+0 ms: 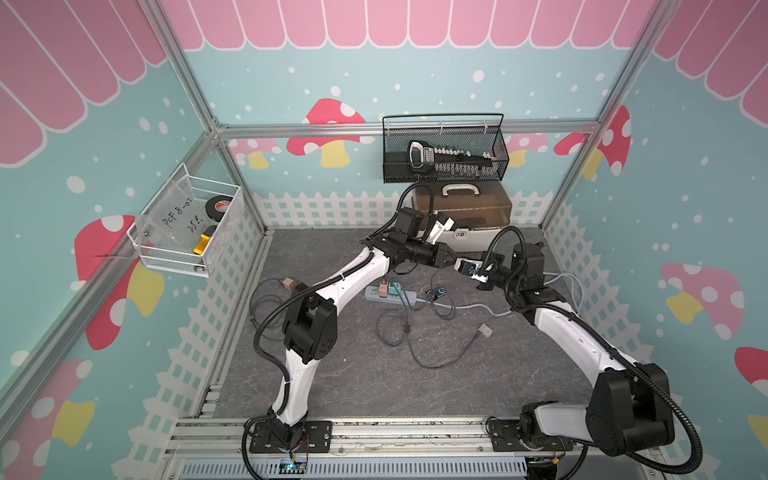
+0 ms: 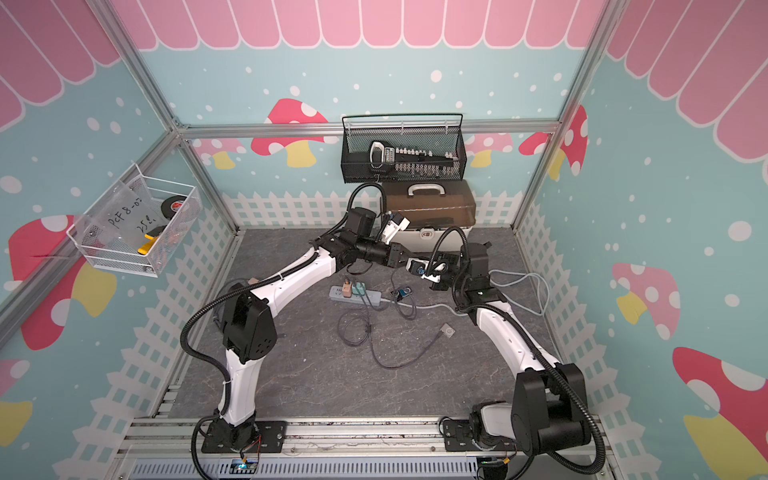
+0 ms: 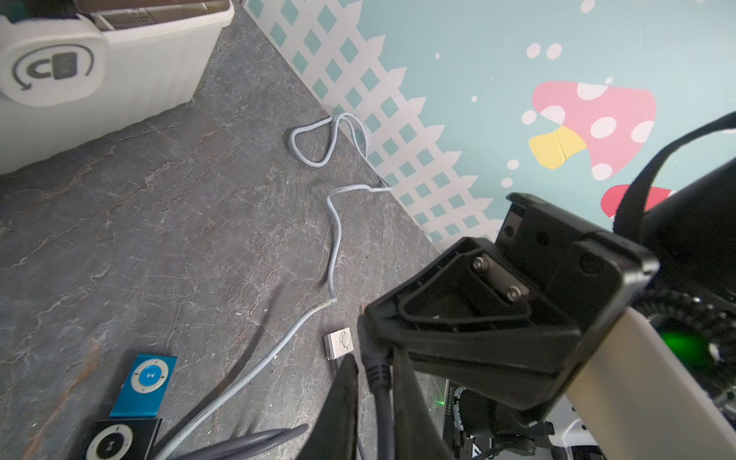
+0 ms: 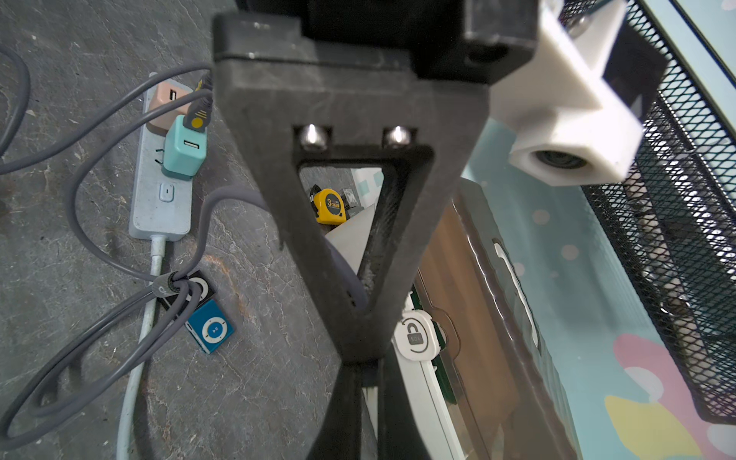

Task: Charge mp3
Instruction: Pick up the charging cable from the center of the board.

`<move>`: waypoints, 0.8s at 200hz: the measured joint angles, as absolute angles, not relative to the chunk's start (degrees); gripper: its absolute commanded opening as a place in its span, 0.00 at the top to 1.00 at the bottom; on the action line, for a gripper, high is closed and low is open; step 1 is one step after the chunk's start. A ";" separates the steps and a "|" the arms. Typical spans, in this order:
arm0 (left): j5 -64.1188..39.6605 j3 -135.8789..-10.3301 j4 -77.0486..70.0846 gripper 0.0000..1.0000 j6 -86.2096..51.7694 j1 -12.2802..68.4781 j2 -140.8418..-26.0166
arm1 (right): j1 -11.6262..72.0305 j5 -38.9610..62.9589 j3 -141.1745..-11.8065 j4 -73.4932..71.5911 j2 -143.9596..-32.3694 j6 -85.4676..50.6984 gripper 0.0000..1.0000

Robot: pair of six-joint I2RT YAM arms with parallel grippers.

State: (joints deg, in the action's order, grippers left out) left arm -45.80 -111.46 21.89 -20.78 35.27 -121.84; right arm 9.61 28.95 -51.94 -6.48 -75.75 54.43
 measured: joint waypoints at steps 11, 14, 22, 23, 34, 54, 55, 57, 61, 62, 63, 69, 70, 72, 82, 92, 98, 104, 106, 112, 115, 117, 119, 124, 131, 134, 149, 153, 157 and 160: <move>-45.74 -111.48 21.74 0.98 -20.82 35.14 -121.84 | 9.76 28.47 -51.94 -6.85 -75.77 54.13 0.93; -45.76 -111.48 21.65 0.99 -20.82 35.09 -121.84 | 9.78 28.34 -51.94 -6.94 -75.79 54.11 0.90; -45.91 -111.48 21.56 1.00 -20.80 34.96 -121.84 | 9.89 27.97 -51.94 -7.29 -75.85 53.47 0.81; -45.91 -111.48 21.56 1.00 -20.80 34.94 -121.84 | 9.91 27.97 -51.94 -7.35 -75.88 53.19 0.79; -45.98 -111.48 21.50 1.00 -20.78 34.92 -121.84 | 10.13 27.64 -52.01 -8.03 -76.01 52.95 0.67; -46.13 -111.48 21.28 1.00 -20.60 34.92 -121.84 | 10.39 26.50 -52.05 -8.75 -76.16 51.62 0.50; -46.13 -111.48 21.26 1.00 -20.56 34.92 -121.84 | 10.44 26.37 -52.05 -8.69 -76.16 51.05 0.50; -46.11 -111.46 21.19 1.00 -20.53 34.92 -121.84 | 10.46 26.15 -52.05 -8.69 -76.16 51.22 0.49; -46.13 -111.48 21.17 1.00 -20.38 34.92 -121.84 | 10.46 25.96 -52.07 -8.78 -76.16 51.11 0.46; -46.13 -111.46 21.15 1.00 -20.36 34.89 -121.84 | 10.46 25.91 -52.07 -8.75 -76.16 50.81 0.46; -46.13 -111.46 21.12 1.00 -20.34 34.89 -121.84 | 10.46 25.82 -52.07 -8.71 -76.16 50.78 0.45; -46.11 -111.46 21.12 1.00 -20.08 34.83 -121.84 | 10.46 25.43 -52.07 -8.78 -76.16 50.63 0.42; -46.11 -111.44 21.12 1.00 -20.03 34.83 -121.84 | 10.46 25.32 -52.07 -8.71 -76.16 50.57 0.41; -46.11 -111.44 21.10 1.00 -19.92 34.79 -121.84 | 10.46 25.23 -52.07 -8.78 -76.16 50.85 0.41; -46.09 -111.20 20.97 1.00 -19.20 34.59 -121.80 | 10.22 24.88 -52.07 -8.36 -76.12 50.63 0.40; -46.00 -110.61 20.75 1.00 -18.33 34.26 -121.60 | 9.72 24.86 -52.10 -7.53 -76.05 50.35 0.39; -45.80 -110.08 20.71 1.00 -17.52 34.06 -121.40 | 9.26 24.97 -52.10 -6.92 -75.92 50.15 0.39; -45.60 -109.54 20.75 1.00 -16.69 33.85 -121.16 | 8.62 25.21 -52.10 -6.24 -75.66 49.98 0.39; -45.56 -109.27 20.73 1.00 -16.40 33.78 -121.10 | 8.38 25.32 -52.10 -5.98 -75.61 49.78 0.39; -45.23 -108.49 20.78 1.00 -15.38 33.63 -120.68 | 7.60 25.74 -52.10 -5.26 -75.29 49.60 0.40; -45.04 -108.16 20.86 1.00 -14.83 33.52 -120.49 | 7.14 26.00 -52.10 -4.75 -75.05 49.47 0.41; -44.93 -107.90 20.84 1.00 -14.44 33.47 -120.38 | 6.81 26.17 -52.10 -4.51 -74.89 49.39 0.41; -44.82 -107.63 20.86 1.00 -14.15 33.43 -120.25 | 6.63 26.26 -52.10 -4.34 -74.81 49.32 0.41; -44.42 -107.04 20.88 1.00 -13.13 33.32 -119.85 | 5.89 26.85 -52.14 -3.44 -74.43 49.21 0.42; -43.90 -106.19 20.95 1.00 -11.66 33.21 -119.31 | 4.93 27.66 -52.34 -2.04 -74.02 49.04 0.44; -43.64 -105.89 20.99 1.00 -11.22 33.19 -119.07 | 4.60 28.01 -52.49 -1.41 -73.89 48.84 0.45; -42.50 -104.44 21.02 1.00 -8.03 33.19 -117.86 | 3.22 30.15 -54.22 2.74 -73.76 48.82 0.46; -42.19 -104.14 21.04 1.00 -7.09 33.23 -117.58 | 2.94 30.85 -54.85 3.97 -73.84 48.77 0.46; -41.80 -103.94 21.06 1.00 -6.15 33.28 -117.36 | 2.83 31.48 -55.44 5.10 -73.93 48.86 0.46; -41.58 -103.85 21.08 1.00 -5.63 33.32 -117.16 | 2.63 32.03 -56.07 6.22 -74.04 48.84 0.47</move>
State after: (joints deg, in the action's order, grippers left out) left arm -41.58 -103.85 21.08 -5.63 33.32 -117.16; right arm 2.63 32.03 -56.07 6.22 -74.04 48.84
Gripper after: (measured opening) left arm 0.048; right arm 0.543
